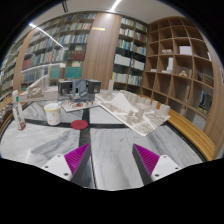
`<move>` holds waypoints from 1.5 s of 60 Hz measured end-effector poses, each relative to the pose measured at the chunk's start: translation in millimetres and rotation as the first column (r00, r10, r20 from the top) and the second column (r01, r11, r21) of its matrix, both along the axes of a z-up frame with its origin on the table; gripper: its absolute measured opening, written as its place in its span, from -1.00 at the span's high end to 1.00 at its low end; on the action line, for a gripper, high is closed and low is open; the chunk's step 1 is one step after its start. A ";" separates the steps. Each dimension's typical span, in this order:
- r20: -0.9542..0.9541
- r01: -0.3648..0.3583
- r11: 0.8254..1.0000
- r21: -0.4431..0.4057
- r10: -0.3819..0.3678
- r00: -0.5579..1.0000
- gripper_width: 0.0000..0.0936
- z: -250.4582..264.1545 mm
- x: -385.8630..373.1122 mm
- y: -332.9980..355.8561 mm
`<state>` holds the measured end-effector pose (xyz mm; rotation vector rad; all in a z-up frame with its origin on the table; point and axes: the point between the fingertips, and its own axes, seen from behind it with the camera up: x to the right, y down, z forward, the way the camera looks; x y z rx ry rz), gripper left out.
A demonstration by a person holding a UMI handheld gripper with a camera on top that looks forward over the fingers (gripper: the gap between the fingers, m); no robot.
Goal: Pour water
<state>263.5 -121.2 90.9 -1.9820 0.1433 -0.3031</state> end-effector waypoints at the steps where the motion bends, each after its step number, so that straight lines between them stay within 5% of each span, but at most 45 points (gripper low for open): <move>1: 0.000 -0.002 1.000 -0.003 0.002 1.000 -0.84 -1.2 -0.7 -0.7; 16: 0.023 -0.035 0.999 -0.031 0.036 0.999 -0.84 -14.5 -34.5 -35.9; 32: -0.046 -0.167 0.985 -0.051 0.165 0.985 -0.85 -19.6 -181.4 -58.8; 50: -0.053 -0.324 0.943 0.072 0.328 0.943 -0.83 -6.9 -388.9 32.6; 70: -0.011 -0.311 0.937 0.162 0.317 0.948 -0.82 -5.4 -464.9 166.6; 78: -0.023 -0.289 0.943 0.162 0.296 0.955 -0.63 -13.7 -471.6 196.5; 83: -0.020 -0.279 0.942 0.186 0.288 0.957 -0.16 -10.7 -470.9 205.2; 90: -0.039 -0.282 0.941 0.188 0.294 0.955 0.01 -11.0 -472.6 207.5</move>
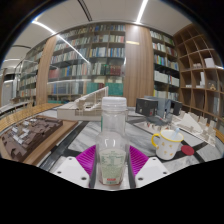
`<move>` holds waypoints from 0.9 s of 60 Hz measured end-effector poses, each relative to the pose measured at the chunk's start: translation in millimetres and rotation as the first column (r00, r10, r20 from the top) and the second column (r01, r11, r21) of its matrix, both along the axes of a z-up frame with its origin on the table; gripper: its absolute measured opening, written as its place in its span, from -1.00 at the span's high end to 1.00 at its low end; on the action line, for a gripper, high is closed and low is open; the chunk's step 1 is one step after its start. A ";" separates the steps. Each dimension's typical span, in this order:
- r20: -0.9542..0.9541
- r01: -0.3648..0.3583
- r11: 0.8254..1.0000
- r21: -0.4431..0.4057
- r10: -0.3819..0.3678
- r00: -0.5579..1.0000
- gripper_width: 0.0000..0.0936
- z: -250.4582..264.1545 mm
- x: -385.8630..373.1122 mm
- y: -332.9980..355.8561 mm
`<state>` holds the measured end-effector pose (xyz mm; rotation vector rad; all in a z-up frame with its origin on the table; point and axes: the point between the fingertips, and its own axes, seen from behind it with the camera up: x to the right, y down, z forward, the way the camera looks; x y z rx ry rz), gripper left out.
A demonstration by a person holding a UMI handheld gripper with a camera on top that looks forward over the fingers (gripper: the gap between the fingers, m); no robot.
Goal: Pour water
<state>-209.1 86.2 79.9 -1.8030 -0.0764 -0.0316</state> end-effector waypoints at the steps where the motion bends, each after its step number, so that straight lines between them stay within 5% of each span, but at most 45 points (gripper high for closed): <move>1: -0.002 -0.004 1.000 0.000 0.004 1.000 0.06 0.4 -0.5 -0.4; 13: -0.049 -0.090 0.994 0.056 0.093 0.994 0.16 34.0 -11.4 -6.5; 21: -0.242 -0.179 0.972 0.153 0.212 0.947 0.16 97.2 -16.0 -9.0; 33: -0.771 -0.307 0.919 0.245 0.377 0.513 0.17 180.1 -3.0 -8.1; 43: -0.952 -0.310 0.905 0.291 0.307 0.004 0.17 193.4 40.9 13.8; 54: -0.918 -0.269 0.931 0.247 0.135 -0.374 0.17 154.1 90.0 45.1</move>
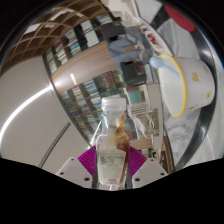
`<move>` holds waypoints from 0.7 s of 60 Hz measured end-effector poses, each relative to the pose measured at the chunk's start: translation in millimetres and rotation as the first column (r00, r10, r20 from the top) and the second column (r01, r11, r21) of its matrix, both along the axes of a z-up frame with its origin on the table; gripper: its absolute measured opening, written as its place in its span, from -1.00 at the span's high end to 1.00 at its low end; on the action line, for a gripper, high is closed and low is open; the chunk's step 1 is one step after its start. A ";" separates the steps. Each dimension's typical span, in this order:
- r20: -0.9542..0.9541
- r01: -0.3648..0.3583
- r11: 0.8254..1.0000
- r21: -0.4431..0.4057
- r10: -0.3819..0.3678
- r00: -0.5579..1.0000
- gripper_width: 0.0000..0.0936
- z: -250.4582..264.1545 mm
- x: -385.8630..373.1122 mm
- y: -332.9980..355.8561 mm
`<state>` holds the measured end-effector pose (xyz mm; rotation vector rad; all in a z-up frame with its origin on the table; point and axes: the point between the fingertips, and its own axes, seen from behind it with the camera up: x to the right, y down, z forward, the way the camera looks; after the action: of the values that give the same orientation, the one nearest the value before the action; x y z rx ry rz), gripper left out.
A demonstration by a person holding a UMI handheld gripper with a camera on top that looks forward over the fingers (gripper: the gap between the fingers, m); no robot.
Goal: Pour water
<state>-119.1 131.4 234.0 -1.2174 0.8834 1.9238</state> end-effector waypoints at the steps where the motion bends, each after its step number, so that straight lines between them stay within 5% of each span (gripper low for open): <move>1: -0.021 -0.008 1.000 -0.017 0.007 1.000 0.17 -3.7 3.3 -3.2; 13: -0.156 -0.064 0.991 -0.117 0.046 0.987 0.18 -38.4 11.5 14.6; 31: -0.082 -0.091 0.991 -0.096 0.083 0.993 0.17 -22.1 7.9 1.9; 37: 0.201 -0.012 1.000 -0.004 0.012 0.979 0.17 2.0 14.2 -2.9; 42: 0.466 0.093 0.985 0.145 -0.151 0.872 0.16 30.5 40.4 -7.9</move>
<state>-78.7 123.4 264.5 -1.4392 0.5595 1.4539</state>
